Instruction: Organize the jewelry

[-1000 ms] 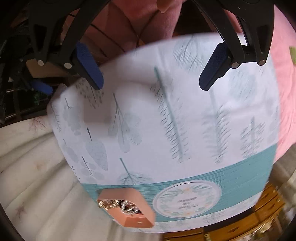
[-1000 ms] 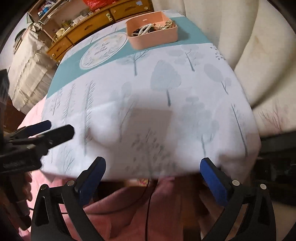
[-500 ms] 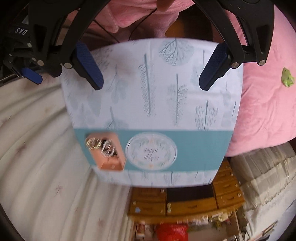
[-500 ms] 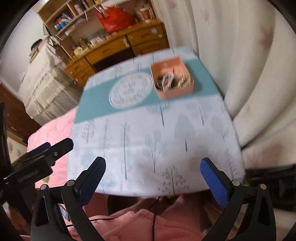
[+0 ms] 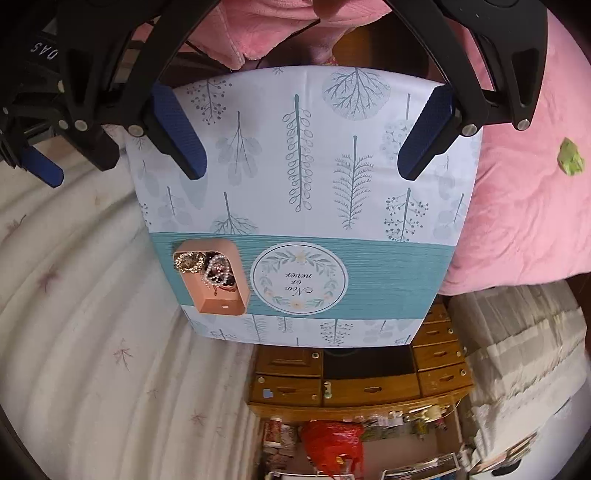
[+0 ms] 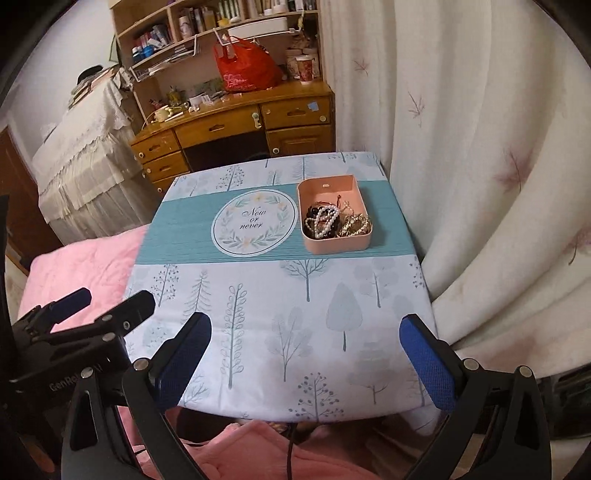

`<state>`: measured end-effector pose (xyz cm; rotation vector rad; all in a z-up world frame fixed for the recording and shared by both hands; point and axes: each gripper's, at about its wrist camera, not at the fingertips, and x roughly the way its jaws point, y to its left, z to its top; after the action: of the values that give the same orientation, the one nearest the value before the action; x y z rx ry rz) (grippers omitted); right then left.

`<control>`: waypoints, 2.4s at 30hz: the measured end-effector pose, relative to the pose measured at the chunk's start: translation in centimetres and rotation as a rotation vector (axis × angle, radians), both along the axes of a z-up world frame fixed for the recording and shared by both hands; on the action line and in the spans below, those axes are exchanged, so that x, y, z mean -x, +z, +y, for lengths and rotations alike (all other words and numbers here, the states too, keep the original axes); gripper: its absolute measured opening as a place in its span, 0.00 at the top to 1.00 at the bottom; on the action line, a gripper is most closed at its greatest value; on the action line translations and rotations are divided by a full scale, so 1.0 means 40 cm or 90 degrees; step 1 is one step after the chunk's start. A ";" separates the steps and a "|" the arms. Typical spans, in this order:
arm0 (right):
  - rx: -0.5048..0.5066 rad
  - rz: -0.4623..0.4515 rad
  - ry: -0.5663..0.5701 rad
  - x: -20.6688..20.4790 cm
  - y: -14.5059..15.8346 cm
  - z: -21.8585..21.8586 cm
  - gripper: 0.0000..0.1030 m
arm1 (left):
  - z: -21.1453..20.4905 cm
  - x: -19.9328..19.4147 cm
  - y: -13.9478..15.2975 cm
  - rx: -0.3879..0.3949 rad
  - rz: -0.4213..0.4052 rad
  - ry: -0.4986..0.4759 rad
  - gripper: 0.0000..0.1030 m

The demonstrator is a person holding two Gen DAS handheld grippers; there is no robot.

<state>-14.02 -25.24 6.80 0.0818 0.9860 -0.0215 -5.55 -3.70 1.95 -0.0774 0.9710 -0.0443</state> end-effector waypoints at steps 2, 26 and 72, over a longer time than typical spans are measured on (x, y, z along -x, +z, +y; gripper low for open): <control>0.003 0.001 0.007 -0.004 0.002 0.007 0.00 | 0.002 0.002 -0.002 -0.008 0.000 0.006 0.00; -0.023 0.069 0.007 -0.010 -0.092 -0.004 0.00 | -0.008 0.036 -0.020 -0.077 -0.007 0.007 0.00; -0.037 0.081 -0.007 -0.019 -0.110 -0.017 0.00 | -0.020 0.034 -0.031 -0.085 -0.003 0.004 0.00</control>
<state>-13.26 -25.94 2.41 0.1399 1.1140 -0.0078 -6.91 -4.51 0.72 0.0432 0.9664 0.0256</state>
